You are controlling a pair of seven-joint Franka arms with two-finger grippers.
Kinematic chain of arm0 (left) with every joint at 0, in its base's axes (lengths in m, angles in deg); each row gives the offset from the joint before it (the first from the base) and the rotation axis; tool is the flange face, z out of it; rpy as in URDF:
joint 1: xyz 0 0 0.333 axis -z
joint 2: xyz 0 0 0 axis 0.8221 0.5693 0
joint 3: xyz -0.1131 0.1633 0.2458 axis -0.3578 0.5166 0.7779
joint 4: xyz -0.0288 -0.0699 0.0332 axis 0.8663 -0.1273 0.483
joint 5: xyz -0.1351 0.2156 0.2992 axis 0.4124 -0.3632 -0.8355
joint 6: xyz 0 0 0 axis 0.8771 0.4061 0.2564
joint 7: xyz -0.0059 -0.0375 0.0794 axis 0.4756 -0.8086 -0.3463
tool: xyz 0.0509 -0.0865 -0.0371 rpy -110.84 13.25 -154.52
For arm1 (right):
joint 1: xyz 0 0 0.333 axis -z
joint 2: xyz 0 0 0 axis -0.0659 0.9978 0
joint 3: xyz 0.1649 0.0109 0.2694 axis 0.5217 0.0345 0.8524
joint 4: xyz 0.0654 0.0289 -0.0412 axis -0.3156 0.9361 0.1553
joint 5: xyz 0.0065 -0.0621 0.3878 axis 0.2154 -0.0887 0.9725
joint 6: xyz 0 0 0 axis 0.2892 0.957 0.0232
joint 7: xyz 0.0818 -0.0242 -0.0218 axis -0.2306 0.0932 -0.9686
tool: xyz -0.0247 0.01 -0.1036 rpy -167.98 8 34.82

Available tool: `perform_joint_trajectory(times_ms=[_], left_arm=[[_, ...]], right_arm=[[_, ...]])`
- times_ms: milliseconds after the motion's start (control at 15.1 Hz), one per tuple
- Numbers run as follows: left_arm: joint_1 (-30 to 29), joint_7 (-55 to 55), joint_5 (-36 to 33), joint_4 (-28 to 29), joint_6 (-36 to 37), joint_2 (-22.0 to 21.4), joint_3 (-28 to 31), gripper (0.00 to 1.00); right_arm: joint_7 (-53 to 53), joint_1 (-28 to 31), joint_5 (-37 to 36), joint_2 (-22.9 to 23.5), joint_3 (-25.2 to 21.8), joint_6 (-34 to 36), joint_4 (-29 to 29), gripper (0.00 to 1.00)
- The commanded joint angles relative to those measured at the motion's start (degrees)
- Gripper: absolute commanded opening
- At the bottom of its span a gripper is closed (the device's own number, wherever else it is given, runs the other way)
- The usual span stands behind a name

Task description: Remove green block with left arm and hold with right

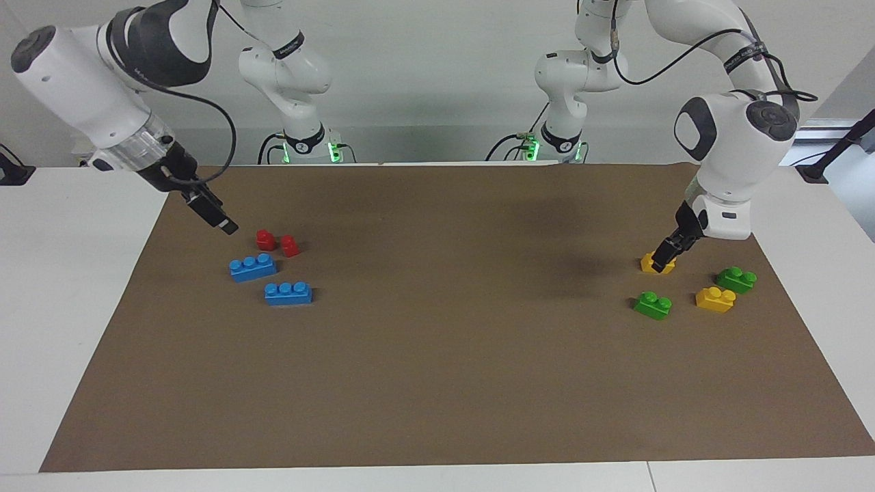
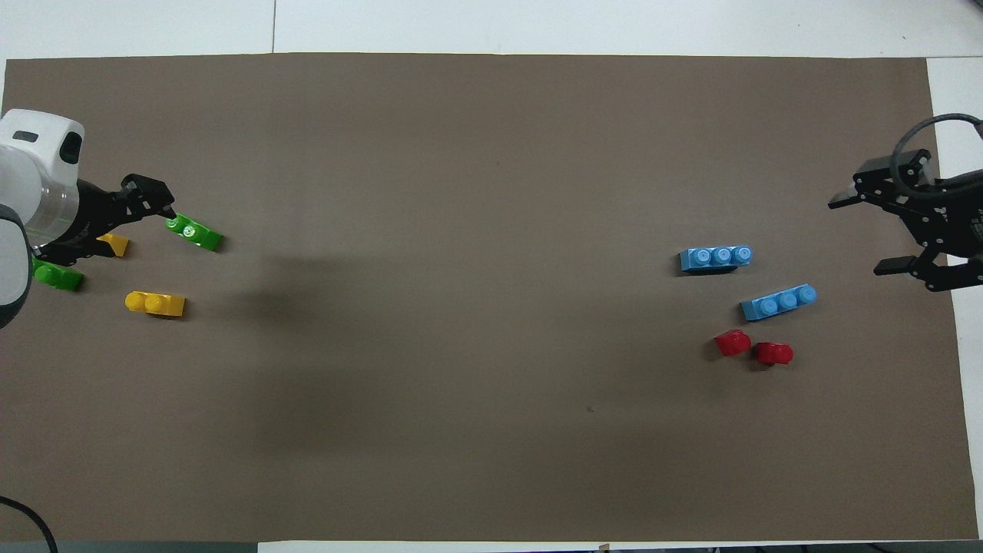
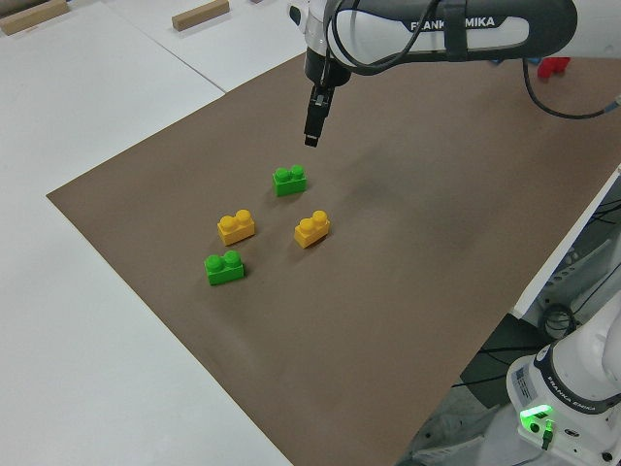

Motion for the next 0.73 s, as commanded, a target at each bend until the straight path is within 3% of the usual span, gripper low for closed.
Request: perform_joint_trajectory(times_ms=[0,265,664], left_arm=[[0.4,9.5,-1.8,-0.2,4.6,-3.5,0.4,1.00],[0.4,16.6,-1.6,-2.4,11.5,-7.0,0.2,1.00],[1.0,22.4,0.0,-10.8,21.0,-6.7,0.0,1.00]], right_arm=[[-10.9,0.0,-5.9,-0.3,0.2,5.8,-3.9,1.00],[-23.7,-0.7,-11.8,-0.5,0.2,12.4,-7.3,1.00],[-37.9,-1.8,-11.5,-4.9,0.9,13.7,-4.2,1.00]])
